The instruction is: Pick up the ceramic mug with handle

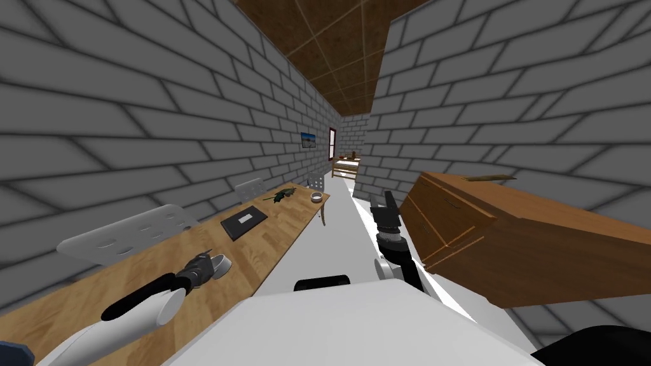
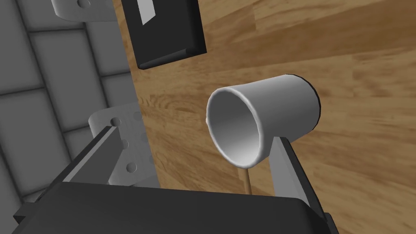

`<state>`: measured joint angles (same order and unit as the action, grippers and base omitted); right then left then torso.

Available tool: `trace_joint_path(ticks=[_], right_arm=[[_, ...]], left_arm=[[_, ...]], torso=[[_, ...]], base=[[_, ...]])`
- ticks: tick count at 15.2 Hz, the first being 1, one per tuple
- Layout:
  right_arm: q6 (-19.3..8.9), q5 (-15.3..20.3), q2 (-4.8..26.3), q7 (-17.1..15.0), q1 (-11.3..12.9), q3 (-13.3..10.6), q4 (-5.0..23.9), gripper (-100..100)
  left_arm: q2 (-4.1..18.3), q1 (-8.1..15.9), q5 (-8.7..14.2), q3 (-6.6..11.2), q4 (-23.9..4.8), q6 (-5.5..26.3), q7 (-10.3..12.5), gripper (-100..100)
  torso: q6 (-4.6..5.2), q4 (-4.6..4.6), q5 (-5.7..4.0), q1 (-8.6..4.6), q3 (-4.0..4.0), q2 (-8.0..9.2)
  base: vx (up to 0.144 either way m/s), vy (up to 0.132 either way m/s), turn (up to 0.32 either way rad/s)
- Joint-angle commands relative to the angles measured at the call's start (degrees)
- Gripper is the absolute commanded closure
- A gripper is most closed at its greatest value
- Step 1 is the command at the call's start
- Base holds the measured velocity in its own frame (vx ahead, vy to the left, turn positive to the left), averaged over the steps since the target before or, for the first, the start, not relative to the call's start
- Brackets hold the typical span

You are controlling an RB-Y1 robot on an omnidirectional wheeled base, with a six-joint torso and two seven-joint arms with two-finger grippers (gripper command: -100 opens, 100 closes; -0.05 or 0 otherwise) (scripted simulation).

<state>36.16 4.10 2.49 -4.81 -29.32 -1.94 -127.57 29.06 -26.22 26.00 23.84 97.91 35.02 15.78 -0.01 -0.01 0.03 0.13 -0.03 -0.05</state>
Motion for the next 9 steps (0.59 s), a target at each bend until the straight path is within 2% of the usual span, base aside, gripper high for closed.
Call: trace_joint_path(ticks=[1, 3, 4, 5, 7, 8, 9], right_arm=[[0.00, 0.00, 0.00, 0.00, 0.00, 0.00, 0.00, 0], [0.00, 0.00, 0.00, 0.00, 0.01, 0.00, 0.00, 0], [0.00, 0.00, 0.00, 0.00, 0.00, 0.00, 0.00, 0], [0.00, 0.00, 0.00, 0.00, 0.00, 0.00, 0.00, 0], [0.00, 0.00, 0.00, 0.00, 0.01, 0.00, 0.00, 0], [0.00, 0.00, 0.00, 0.00, 0.00, 0.00, 0.00, 0], [0.00, 0.00, 0.00, 0.00, 0.01, 0.00, 0.00, 0]], left_arm=[[0.67, 0.21, 1.33, 1.28, -2.16, 2.86, 1.17, -100], [0.67, 0.21, 1.33, 1.28, -2.16, 4.77, 1.17, -100], [0.67, 0.21, 1.33, 1.28, -2.16, 4.77, 1.17, -100], [1.29, 0.25, 2.56, 2.47, -3.71, 6.82, 2.19, -100], [1.29, 0.25, 2.56, 2.47, -3.71, 8.32, 2.19, -100], [1.87, 0.29, 3.76, 3.63, -5.23, 9.63, 3.19, -100], [1.87, 0.29, 3.76, 3.63, -5.23, 10.73, 3.19, -100]], torso=[[0.00, 0.00, 0.00, 0.00, 0.00, 0.00], [0.03, 0.00, 0.00, 0.01, 0.00, -0.01], [0.00, 0.00, 0.00, 0.00, 0.00, 0.00], [-0.01, 0.00, 0.00, -0.02, 0.00, 0.00], [0.03, 0.00, 0.00, -0.01, 0.00, 0.00], [0.01, 0.00, 0.00, -0.01, 0.00, 0.00], [0.03, 0.00, 0.00, -0.01, 0.00, 0.00]], base=[[0.008, 0.019, -0.176], [0.008, 0.023, -0.128], [0.004, 0.014, 0.008], [0.005, 0.015, -0.135], [0.005, 0.021, -0.142], [0.008, 0.021, -0.181], [0.011, 0.028, -0.185]])
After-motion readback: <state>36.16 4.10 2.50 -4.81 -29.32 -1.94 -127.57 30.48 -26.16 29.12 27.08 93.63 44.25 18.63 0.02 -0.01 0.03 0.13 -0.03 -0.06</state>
